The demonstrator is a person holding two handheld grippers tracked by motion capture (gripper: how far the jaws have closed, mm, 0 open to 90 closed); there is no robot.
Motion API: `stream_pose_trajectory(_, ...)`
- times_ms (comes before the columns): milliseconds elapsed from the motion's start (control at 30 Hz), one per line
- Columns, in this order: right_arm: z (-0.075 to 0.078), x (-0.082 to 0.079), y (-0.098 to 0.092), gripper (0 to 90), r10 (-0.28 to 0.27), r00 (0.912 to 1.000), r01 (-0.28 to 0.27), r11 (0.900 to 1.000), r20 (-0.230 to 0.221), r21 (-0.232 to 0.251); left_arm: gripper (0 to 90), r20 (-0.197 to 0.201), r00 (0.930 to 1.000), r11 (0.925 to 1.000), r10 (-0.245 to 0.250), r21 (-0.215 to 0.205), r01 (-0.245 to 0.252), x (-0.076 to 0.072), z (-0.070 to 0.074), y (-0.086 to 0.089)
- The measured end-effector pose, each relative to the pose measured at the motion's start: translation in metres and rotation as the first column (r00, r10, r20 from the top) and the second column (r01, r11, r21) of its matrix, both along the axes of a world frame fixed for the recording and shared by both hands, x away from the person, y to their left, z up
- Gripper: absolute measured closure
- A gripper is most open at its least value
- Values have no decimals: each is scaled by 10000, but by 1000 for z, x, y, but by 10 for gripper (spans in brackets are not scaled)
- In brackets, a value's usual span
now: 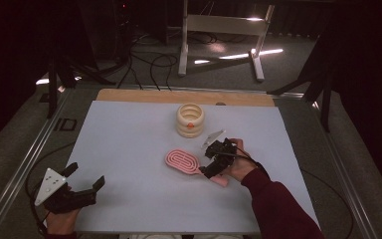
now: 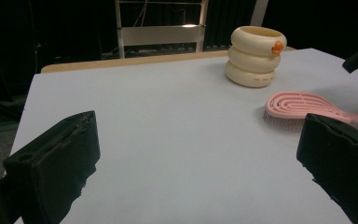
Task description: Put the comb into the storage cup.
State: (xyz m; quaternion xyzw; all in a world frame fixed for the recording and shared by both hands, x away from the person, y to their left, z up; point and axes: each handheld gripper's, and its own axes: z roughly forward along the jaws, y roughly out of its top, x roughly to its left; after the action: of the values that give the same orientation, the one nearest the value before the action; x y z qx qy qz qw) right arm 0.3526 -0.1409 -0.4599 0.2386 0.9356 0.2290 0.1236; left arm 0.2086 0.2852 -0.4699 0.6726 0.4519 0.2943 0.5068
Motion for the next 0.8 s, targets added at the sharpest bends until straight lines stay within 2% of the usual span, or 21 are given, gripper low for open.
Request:
stream_pose_trajectory(200, -8, 2, 7, 117, 273, 9993, -279, 9993, -273, -232, 0, -17, 10000, 10000, -26, -3, 26, 0, -1, -1)
stream_pose_trajectory(300, -13, 3, 11, 131, 511, 9962, -540, 9978, -706, -394, 0, -26, 10000, 10000, -33, 2, 33, 0, -1, -1)
stream_pose_trajectory(400, -19, 5, 14, 137, 618, 9940, -667, 9964, -907, -519, 0, -40, 10000, 10000, -47, 43, 47, 0, -1, -1)
stream_pose_trajectory(600, -27, 8, 19, 158, 627, 9873, -720, 9956, -1458, -596, 0, -46, 10000, 10000, -67, 14, 67, 1, -1, -2)
stream_pose_trajectory(700, -30, 11, 20, 177, 622, 9852, -729, 9954, -1596, -622, 0, -61, 10000, 10000, -78, 22, 78, 1, -1, -2)
stream_pose_trajectory(800, -33, 10, 23, 200, 418, 9833, -546, 9962, -1772, -680, 0, -64, 9999, 10000, -82, 13, 82, 1, -2, -2)
